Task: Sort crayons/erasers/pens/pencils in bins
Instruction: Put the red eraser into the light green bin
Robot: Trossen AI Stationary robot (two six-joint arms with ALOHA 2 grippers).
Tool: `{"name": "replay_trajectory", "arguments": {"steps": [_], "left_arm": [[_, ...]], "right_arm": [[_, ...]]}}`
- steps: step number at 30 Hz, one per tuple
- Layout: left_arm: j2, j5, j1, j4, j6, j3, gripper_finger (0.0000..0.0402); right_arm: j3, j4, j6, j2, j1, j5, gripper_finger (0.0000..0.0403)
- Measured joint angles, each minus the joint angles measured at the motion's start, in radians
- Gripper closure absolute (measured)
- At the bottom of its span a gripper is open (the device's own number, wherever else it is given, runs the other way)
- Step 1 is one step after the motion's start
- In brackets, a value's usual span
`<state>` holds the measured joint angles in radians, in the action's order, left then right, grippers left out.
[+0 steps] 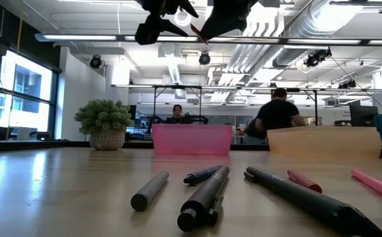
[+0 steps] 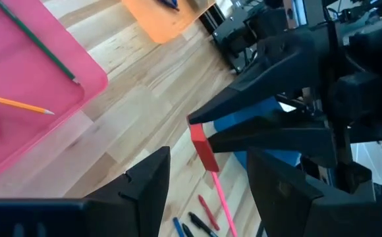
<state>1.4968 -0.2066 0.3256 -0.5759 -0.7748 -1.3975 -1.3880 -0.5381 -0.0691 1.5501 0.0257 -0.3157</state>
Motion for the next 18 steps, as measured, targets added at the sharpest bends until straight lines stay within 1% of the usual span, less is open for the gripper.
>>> {"name": "replay_trajectory", "arguments": {"steps": [13, 16, 18], "left_arm": [[0.041, 0.008, 0.015, 0.038, 0.000, -0.003, 0.0216], [0.046, 0.005, 0.015, 0.032, 0.005, 0.000, 0.0224], [0.045, 0.005, 0.015, 0.039, 0.008, 0.000, 0.0236]], "right_arm": [[0.000, 0.014, 0.025, 0.000, 0.000, -0.032, 0.0351], [0.000, 0.011, 0.025, 0.000, 0.000, -0.048, 0.0351], [0.000, 0.013, 0.025, 0.000, 0.000, -0.048, 0.0351]]}}
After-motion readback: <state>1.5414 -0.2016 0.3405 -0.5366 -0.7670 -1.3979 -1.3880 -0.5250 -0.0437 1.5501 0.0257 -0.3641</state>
